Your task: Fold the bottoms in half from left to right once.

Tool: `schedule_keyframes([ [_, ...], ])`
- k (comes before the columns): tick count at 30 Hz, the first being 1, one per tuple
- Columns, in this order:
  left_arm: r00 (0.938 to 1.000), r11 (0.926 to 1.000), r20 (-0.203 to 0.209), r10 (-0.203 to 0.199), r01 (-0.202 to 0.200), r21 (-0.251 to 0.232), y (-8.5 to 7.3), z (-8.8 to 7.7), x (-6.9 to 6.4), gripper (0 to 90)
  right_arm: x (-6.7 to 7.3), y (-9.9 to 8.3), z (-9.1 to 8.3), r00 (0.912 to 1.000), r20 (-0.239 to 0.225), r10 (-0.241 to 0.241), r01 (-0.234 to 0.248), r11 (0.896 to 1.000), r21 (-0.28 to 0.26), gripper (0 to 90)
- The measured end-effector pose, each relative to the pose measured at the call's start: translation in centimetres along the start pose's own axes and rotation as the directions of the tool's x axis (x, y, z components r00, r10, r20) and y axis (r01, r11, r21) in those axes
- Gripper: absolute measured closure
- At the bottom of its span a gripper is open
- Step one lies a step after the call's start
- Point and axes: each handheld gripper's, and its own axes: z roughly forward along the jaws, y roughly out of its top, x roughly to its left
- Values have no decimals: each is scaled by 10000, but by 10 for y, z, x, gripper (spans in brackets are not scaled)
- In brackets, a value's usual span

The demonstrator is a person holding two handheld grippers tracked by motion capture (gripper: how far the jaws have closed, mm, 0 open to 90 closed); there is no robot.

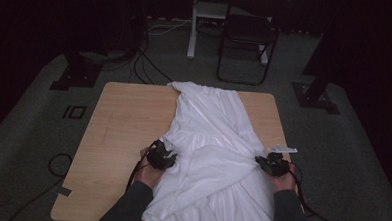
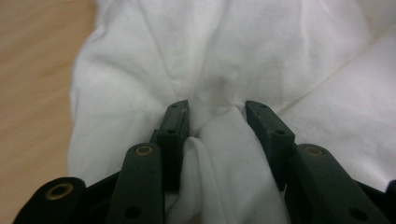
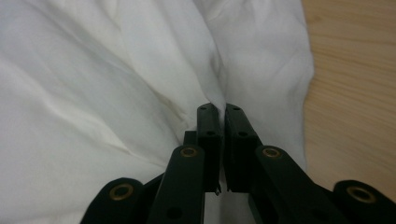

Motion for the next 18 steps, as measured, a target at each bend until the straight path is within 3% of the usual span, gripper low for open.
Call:
schedule_keyframes([
  [6, 9957, 9994, -925, -43, 74, 332, 10, 14, 37, 617, 17, 22, 24, 9994, -138, -312, 312, 9995, -40, 841],
  [9, 9953, 9987, -898, -362, 392, 320, 15, 20, 50, 615, 17, 31, 33, 9997, -35, -250, 250, 9996, -99, 837],
  [13, 9969, 9979, -508, -608, 618, 188, 14, 20, 55, 576, 12, 39, 41, 9999, 137, 60, -58, 9999, -117, 810],
  [15, 9970, 9978, -401, -663, 665, 29, 12, 15, 55, 519, 13, 43, 40, 9995, 306, 115, -115, 9999, 28, 702],
  [18, 9972, 9964, -243, -703, 691, -483, 6, -1, 54, 479, 18, 49, 26, 9991, 350, 246, -224, 9979, -605, 578],
])
